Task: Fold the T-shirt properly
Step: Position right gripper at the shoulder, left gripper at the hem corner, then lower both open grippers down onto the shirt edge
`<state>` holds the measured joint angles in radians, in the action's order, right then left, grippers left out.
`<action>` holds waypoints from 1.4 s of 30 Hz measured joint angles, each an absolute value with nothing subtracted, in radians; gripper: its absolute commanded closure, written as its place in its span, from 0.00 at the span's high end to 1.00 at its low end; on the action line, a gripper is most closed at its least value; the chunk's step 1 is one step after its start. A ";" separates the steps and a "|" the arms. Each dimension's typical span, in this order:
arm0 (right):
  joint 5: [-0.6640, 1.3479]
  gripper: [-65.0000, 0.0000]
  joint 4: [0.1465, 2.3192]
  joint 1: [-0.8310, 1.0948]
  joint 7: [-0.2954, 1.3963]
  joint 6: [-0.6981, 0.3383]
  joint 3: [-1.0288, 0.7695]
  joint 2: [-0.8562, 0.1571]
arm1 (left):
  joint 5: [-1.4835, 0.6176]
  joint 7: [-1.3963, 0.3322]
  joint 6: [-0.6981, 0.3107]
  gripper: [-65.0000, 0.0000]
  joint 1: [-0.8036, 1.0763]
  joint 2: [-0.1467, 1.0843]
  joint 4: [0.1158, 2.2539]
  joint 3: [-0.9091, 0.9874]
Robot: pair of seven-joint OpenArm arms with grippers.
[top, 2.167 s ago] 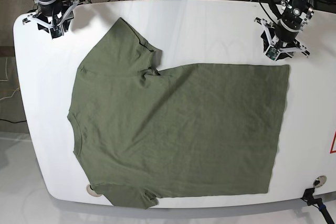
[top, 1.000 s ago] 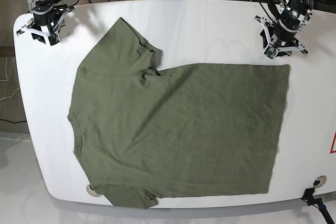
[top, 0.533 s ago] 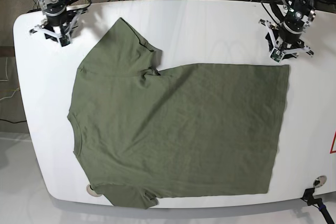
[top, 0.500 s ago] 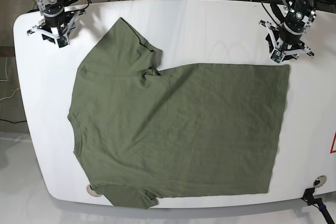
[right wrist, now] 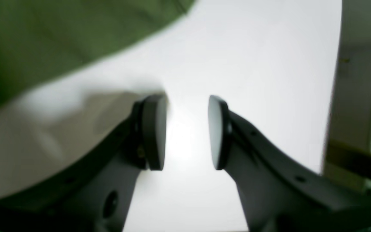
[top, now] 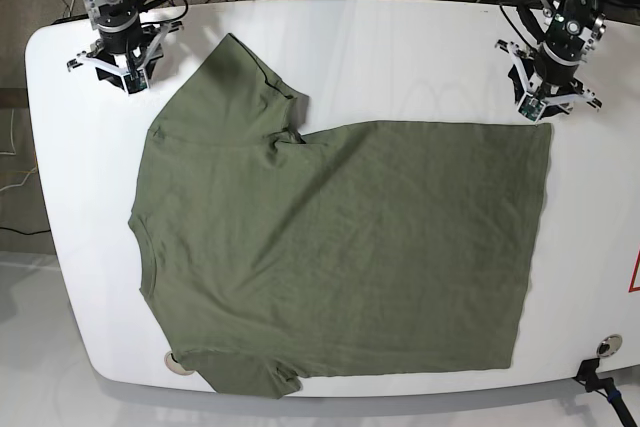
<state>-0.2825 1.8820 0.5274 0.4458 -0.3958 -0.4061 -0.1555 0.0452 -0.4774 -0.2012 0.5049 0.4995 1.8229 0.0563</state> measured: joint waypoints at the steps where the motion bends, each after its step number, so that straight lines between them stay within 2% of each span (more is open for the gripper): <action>1: -0.285 0.32 1.893 0.525 0.446 -0.413 -0.407 -0.144 | 0.040 -0.475 -0.204 0.34 0.515 0.498 1.835 0.056; 5: -0.285 0.32 1.925 0.527 0.449 -0.506 -0.412 -0.063 | 0.043 -0.471 -0.203 0.34 0.518 0.474 1.843 0.067; 7: -0.284 0.32 1.937 0.529 0.448 -0.542 -0.413 -0.025 | 0.040 -0.398 -0.233 0.34 0.535 0.419 1.844 0.130; 13: -0.253 0.32 1.946 0.537 0.453 -0.611 -0.418 0.059 | 0.052 -0.317 -0.516 0.34 0.540 0.204 1.845 0.394; 15: -0.148 0.32 1.965 0.562 0.439 -0.641 -0.411 0.060 | 0.056 -0.294 -0.569 0.34 0.534 0.142 1.845 0.458; 17: -0.091 0.32 1.976 0.588 0.449 -0.629 -0.414 0.056 | 0.062 -0.258 -0.609 0.34 0.529 0.105 1.844 0.497; 20: -0.016 0.32 1.976 0.611 0.443 -0.625 -0.415 0.056 | 0.058 -0.211 -0.607 0.34 0.527 0.085 1.844 0.517; 24: 0.006 0.32 1.977 0.654 0.340 -0.625 -0.410 0.066 | 0.055 -0.191 -0.615 0.34 0.535 0.071 1.844 0.517; 27: 0.004 0.32 1.977 0.662 0.345 -0.628 -0.419 0.081 | -0.025 -0.193 -0.696 0.34 0.541 0.072 1.844 0.552; 29: 0.009 0.32 1.977 0.672 0.340 -0.629 -0.417 0.085 | -0.075 -0.194 -0.696 0.34 0.542 0.070 1.844 0.601; 33: 0.175 0.32 1.975 0.733 0.345 -0.625 -0.419 0.073 | -0.179 -0.301 -0.701 0.34 0.547 0.067 1.844 0.700; 39: 0.286 0.32 1.975 0.760 0.349 -0.618 -0.436 0.073 | -0.279 -0.438 -0.697 0.34 0.543 0.073 1.843 0.827; 42: 0.375 0.32 1.966 0.738 0.450 -0.626 -0.517 0.076 | -0.295 -0.493 -0.702 0.34 0.530 0.069 1.840 0.860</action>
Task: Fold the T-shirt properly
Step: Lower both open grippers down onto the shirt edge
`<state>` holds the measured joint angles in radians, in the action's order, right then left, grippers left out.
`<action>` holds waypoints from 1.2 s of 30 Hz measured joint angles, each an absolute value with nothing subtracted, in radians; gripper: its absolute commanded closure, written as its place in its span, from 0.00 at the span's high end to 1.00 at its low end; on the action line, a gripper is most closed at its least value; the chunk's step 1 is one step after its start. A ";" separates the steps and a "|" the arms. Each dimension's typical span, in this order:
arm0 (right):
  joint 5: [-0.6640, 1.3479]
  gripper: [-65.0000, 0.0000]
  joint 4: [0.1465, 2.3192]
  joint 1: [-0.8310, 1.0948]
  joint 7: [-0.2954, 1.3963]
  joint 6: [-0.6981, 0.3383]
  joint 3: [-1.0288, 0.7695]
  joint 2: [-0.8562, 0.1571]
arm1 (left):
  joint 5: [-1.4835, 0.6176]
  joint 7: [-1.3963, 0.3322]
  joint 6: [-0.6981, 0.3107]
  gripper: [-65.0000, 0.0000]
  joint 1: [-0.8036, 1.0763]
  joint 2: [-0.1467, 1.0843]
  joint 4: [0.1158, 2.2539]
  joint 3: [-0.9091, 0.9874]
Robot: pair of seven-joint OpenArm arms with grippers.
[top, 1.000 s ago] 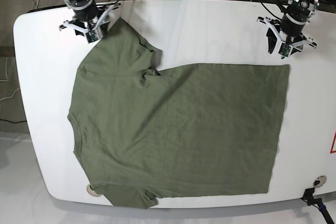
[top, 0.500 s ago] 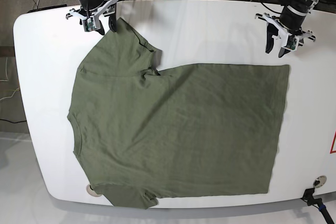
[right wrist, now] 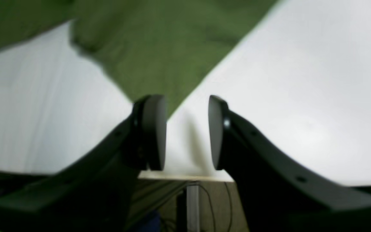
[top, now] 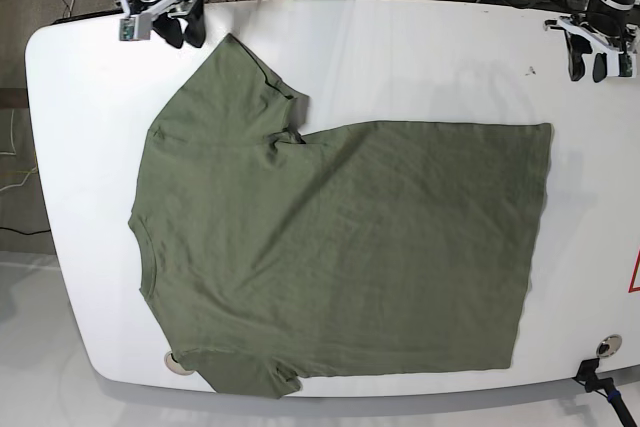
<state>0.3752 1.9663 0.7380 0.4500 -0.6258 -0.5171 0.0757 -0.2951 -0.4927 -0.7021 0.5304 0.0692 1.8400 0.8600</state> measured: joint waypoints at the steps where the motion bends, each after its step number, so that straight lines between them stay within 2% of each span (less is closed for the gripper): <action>1: 0.408 0.32 1.961 0.725 0.463 -0.618 -0.546 0.072 | -0.315 -0.513 -0.701 0.34 0.516 0.069 1.840 0.878; 7: 0.499 0.32 1.961 0.694 0.577 -0.624 -0.593 0.069 | -0.323 -0.575 -0.697 0.34 0.500 0.070 1.839 0.905; 13: 0.535 0.32 1.961 0.696 0.581 -0.625 -0.595 0.075 | -0.331 -0.562 -0.697 0.34 0.477 0.073 1.830 0.904; 15: 0.593 0.32 1.961 0.695 0.615 -0.628 -0.595 0.070 | -0.345 -0.579 -0.697 0.34 0.451 0.072 1.793 0.906; 23: 0.607 0.32 1.961 0.674 0.647 -0.623 -0.596 0.073 | -0.364 -0.694 -0.694 0.34 0.339 0.107 1.711 0.913; 29: 0.642 0.32 1.924 0.629 0.716 -0.636 -0.599 0.074 | -0.366 -0.690 -0.697 0.35 0.296 0.104 1.703 0.910; 33: 0.744 0.32 1.843 0.614 0.762 -0.648 -0.599 0.068 | -0.361 -0.693 -0.698 0.54 0.278 0.106 1.636 0.908; 36: 0.805 0.32 1.794 0.612 0.766 -0.646 -0.596 0.054 | -0.364 -0.692 -0.697 0.58 0.273 0.133 1.602 0.907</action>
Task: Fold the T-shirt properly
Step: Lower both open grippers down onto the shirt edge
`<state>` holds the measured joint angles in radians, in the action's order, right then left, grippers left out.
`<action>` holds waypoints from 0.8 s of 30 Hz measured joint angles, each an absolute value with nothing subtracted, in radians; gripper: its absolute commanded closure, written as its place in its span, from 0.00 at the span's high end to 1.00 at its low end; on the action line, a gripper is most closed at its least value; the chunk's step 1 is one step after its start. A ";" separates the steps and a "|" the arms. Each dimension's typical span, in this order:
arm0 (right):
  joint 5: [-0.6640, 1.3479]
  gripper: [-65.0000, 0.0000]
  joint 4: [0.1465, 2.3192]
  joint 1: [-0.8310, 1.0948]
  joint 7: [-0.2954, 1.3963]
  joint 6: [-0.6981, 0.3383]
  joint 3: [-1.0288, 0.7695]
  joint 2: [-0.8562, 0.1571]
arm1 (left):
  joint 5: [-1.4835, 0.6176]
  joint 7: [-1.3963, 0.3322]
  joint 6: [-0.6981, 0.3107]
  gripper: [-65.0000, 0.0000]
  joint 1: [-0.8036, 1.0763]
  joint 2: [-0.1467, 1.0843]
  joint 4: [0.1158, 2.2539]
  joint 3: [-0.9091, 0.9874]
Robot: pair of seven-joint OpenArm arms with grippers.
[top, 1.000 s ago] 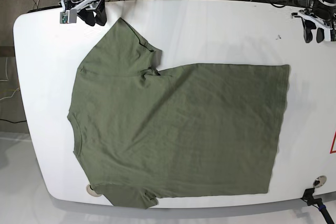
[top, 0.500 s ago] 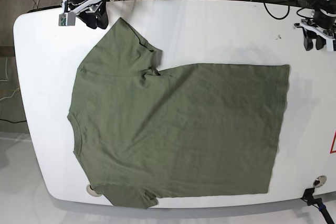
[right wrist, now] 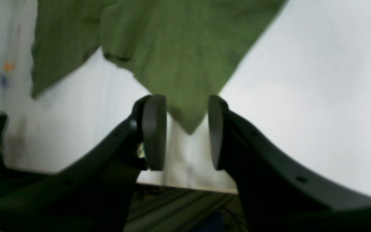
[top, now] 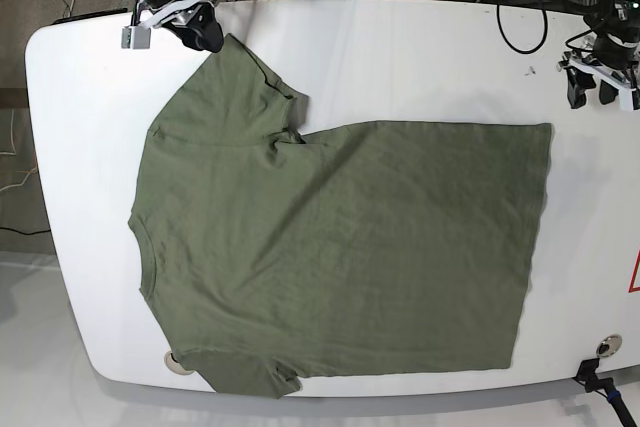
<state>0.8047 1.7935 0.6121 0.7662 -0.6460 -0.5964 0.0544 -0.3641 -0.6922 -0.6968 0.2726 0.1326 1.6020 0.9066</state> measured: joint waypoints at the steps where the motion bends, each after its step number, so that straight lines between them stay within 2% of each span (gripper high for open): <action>1: 0.830 0.32 1.774 0.612 0.764 -0.648 -0.596 0.047 | -0.362 -0.690 -0.694 0.59 0.265 0.137 1.592 0.909; 8: 0.978 0.33 1.642 0.591 0.815 -0.646 -0.595 0.005 | -0.394 -0.688 -0.693 0.59 0.222 0.174 1.509 0.907; 13: 0.996 0.33 1.635 0.557 0.884 -0.640 -0.598 0.004 | -0.398 -0.689 -0.694 0.59 0.200 0.165 1.494 0.874; 24: 1.004 0.33 1.598 0.487 0.902 -0.588 -0.596 0.006 | -0.391 -0.694 -0.696 0.58 0.164 0.167 1.494 0.825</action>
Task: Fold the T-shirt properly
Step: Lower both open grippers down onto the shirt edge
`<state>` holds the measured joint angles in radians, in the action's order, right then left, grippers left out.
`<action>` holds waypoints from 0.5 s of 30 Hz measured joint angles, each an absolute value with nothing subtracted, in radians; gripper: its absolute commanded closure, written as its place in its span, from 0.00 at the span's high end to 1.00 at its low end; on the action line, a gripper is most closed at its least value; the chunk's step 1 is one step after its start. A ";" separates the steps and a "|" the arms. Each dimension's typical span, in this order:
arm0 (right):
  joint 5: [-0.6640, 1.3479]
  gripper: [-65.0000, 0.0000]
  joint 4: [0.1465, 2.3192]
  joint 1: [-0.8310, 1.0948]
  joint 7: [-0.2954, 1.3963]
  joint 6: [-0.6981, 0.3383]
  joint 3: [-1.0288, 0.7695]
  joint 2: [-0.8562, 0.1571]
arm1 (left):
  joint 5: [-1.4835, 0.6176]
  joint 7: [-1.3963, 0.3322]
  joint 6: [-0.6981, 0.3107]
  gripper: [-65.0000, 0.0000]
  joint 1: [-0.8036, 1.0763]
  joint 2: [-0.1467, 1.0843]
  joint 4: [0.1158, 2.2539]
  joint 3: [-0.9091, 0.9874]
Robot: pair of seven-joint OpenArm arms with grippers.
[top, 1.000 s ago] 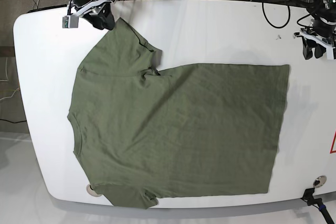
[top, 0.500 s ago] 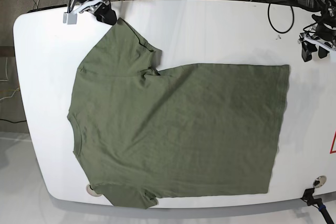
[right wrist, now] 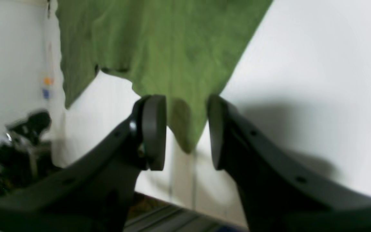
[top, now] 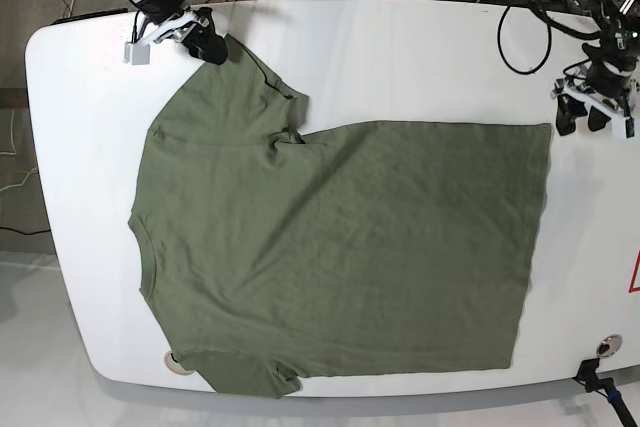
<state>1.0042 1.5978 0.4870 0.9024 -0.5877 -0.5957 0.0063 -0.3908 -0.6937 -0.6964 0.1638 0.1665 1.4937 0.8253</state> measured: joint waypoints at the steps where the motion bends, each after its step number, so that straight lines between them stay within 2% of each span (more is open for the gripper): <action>1: 1.008 0.33 1.584 0.477 0.928 -0.586 -0.598 0.001 | -0.392 -0.692 -0.697 0.58 0.150 0.166 1.493 0.822; 11: 1.007 0.33 1.537 0.393 0.950 -0.609 -0.602 -0.005 | -0.395 -0.691 -0.694 0.58 0.146 0.162 1.495 0.820; 15: 1.007 0.33 1.539 0.389 0.951 -0.572 -0.601 -0.006 | -0.394 -0.691 -0.694 0.58 0.148 0.162 1.495 0.820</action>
<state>1.0073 1.5387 0.3885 0.9508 -0.5724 -0.6014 -0.0055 -0.3939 -0.6914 -0.6937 0.1482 0.1619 1.4948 0.8196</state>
